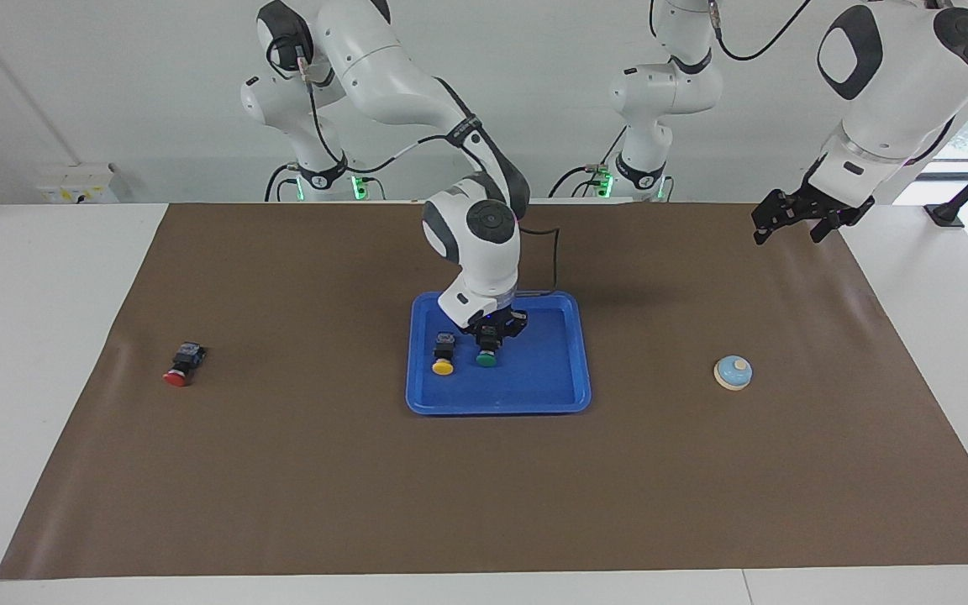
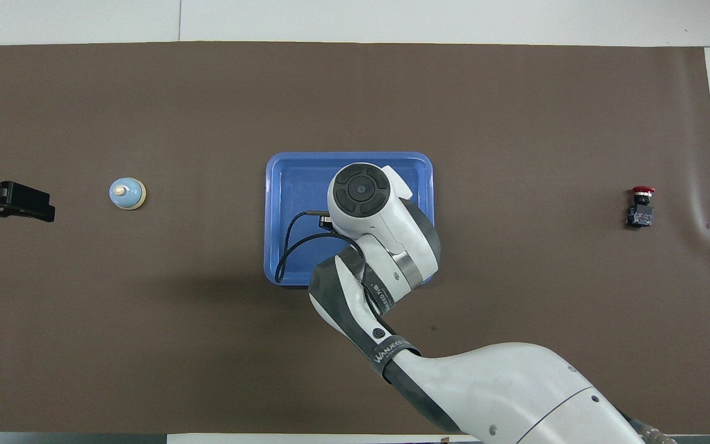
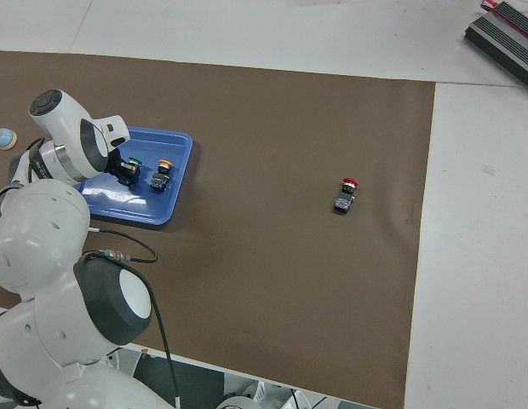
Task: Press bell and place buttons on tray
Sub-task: 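Carry the green button into the tray beside the yellow one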
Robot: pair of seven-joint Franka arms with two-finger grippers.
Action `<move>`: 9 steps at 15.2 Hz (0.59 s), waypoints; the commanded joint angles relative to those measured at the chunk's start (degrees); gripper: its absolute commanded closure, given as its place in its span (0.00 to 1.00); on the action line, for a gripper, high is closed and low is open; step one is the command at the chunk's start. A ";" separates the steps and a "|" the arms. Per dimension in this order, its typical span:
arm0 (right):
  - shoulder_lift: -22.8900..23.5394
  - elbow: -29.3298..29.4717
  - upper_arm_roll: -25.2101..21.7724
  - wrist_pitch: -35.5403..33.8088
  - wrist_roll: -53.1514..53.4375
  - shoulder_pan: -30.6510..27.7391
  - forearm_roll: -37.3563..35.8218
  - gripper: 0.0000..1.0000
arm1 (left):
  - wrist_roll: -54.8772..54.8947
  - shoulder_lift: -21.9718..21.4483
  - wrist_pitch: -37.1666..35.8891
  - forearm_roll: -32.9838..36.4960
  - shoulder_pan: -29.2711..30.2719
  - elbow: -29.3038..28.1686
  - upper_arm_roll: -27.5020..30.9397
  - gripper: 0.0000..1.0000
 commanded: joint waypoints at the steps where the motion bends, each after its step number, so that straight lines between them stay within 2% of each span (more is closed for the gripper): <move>1: -0.65 -0.95 -0.31 0.87 3.94 1.46 1.04 0.00 | 0.40 -0.09 -1.03 -0.83 0.19 0.70 0.05 0.00; 6: -1.96 0.01 -1.10 -2.47 7.11 0.16 0.95 0.00 | 0.40 -0.18 -1.03 -0.83 0.19 0.70 0.05 0.00; 9: -6.70 0.54 -1.10 -6.68 6.33 -5.45 0.25 0.00 | 0.40 -0.09 -1.03 -0.83 0.19 0.70 0.05 0.00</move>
